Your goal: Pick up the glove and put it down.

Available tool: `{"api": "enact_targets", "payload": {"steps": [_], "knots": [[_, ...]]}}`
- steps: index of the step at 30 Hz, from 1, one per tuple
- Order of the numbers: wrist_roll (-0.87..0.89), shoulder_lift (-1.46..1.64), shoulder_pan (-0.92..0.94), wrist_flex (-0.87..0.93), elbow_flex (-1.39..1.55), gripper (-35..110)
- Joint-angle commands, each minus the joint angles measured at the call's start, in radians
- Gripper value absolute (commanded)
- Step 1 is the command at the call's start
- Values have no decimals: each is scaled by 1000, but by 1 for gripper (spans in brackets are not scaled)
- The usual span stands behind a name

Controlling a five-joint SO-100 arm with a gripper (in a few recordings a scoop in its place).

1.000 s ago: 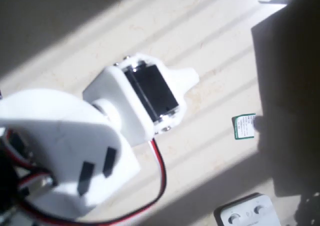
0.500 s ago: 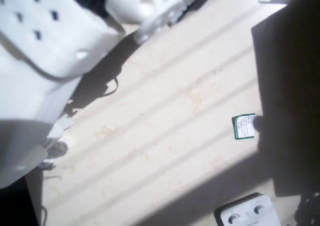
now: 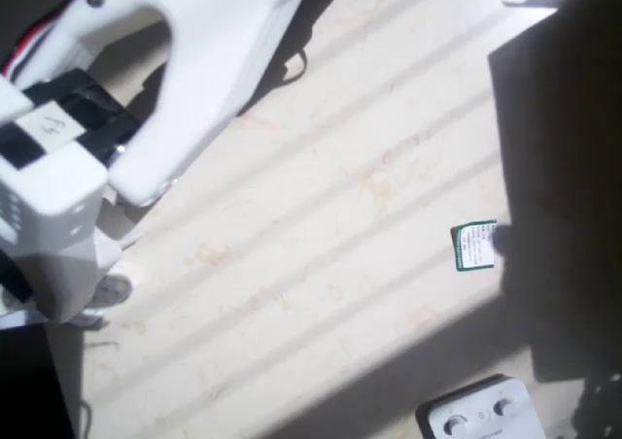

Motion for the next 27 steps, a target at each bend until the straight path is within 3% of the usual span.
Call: {"api": "enact_targets", "payload": {"steps": [1, 9, 16, 27], "knots": [[9, -28, -26, 5, -58, 14], [14, -63, -72, -5, -57, 29], [127, -97, -92, -9, -58, 29], [117, -129, -89, -11, -58, 23]]}}
